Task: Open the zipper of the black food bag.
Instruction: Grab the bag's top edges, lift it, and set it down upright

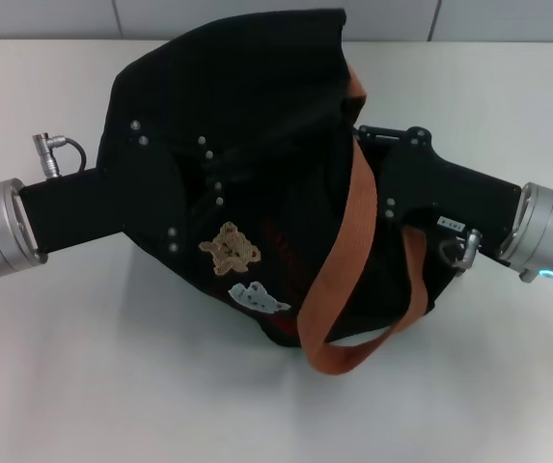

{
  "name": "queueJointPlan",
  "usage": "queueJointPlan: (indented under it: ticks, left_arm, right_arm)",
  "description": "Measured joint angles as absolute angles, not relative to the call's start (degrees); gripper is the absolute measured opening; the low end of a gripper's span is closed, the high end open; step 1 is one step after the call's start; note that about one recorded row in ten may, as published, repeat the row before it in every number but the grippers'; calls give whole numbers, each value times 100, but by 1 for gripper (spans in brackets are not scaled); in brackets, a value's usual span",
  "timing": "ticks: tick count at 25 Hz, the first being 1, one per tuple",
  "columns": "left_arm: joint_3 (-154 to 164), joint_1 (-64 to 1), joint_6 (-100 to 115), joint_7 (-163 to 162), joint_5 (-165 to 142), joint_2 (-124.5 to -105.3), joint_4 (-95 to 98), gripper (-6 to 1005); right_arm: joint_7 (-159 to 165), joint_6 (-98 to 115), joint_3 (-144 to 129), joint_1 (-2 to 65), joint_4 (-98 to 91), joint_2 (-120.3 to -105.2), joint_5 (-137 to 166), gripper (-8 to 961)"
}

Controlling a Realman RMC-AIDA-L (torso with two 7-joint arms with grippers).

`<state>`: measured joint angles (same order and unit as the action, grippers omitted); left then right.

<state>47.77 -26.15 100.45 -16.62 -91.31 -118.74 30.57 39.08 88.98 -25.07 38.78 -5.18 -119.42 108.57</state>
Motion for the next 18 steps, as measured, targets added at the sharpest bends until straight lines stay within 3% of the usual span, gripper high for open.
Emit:
queueJointPlan:
  ticks: [12,18]
  left_arm:
    - [4849,-2647,10045,-1653,-9098,-11874,2944,97]
    - [4852,-2660,10040,-1652,-9090,-11874,2944,98]
  right_arm:
    - [3911,8756,-2693,3911,-572,-11951,10821,305]
    - [3910,8706,-2648,3906,-542,-11960,10806,109]
